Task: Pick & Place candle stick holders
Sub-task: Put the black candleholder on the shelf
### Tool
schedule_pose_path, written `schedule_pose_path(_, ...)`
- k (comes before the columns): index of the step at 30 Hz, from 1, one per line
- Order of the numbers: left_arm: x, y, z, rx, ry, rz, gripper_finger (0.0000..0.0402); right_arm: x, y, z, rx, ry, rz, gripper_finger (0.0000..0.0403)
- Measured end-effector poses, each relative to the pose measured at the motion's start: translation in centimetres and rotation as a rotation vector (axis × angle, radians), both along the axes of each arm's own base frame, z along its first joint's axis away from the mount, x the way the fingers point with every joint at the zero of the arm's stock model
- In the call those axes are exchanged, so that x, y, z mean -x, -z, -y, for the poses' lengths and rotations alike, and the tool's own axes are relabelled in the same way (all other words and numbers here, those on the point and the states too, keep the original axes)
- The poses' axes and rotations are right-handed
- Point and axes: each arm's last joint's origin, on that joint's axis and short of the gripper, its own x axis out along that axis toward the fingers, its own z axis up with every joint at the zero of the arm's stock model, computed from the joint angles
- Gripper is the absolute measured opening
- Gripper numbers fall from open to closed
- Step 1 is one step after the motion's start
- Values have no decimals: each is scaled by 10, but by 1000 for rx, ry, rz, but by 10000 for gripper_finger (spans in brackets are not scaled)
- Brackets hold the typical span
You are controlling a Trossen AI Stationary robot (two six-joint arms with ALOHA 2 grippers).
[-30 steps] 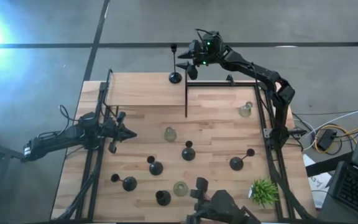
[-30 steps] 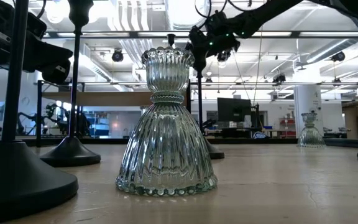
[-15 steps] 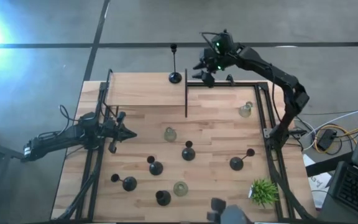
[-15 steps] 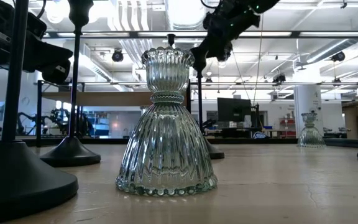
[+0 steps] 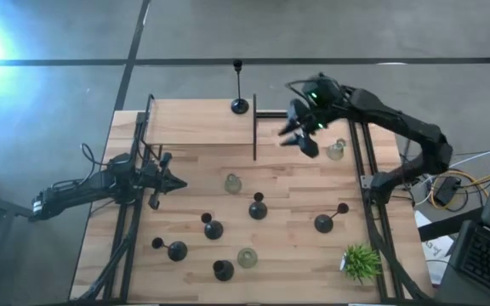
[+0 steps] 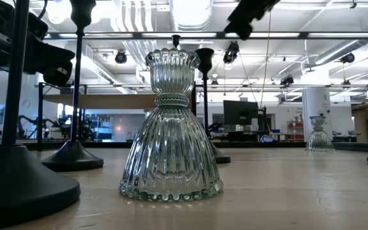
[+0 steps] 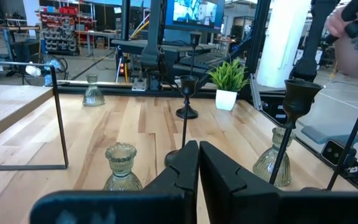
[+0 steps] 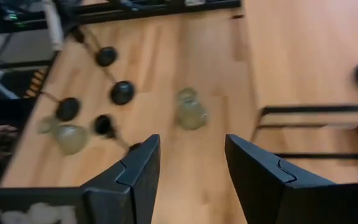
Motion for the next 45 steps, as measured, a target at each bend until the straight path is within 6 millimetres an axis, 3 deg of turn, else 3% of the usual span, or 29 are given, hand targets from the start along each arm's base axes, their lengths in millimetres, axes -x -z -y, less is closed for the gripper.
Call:
schedule_pose_path(10, 0, 0, 0, 0, 0, 0, 18, 76, 4, -66, -30, 147, -5, 150)
schedule_pose_path(17, 0, 0, 0, 0, 0, 0, 17, 125, 30, -90, -138, 257, -44, 136)
schedule_pose_path(22, 0, 0, 0, 0, 0, 0, 17, 149, 52, -102, -204, 251, -95, 128)
schedule_pose_path(39, 0, 0, 0, 0, 0, 0, 18, 187, 113, -115, -281, 225, -331, 110)
schedule_pose_path(45, 0, 0, 0, 0, 0, 0, 16, 194, 132, -117, -357, 194, -337, 101)
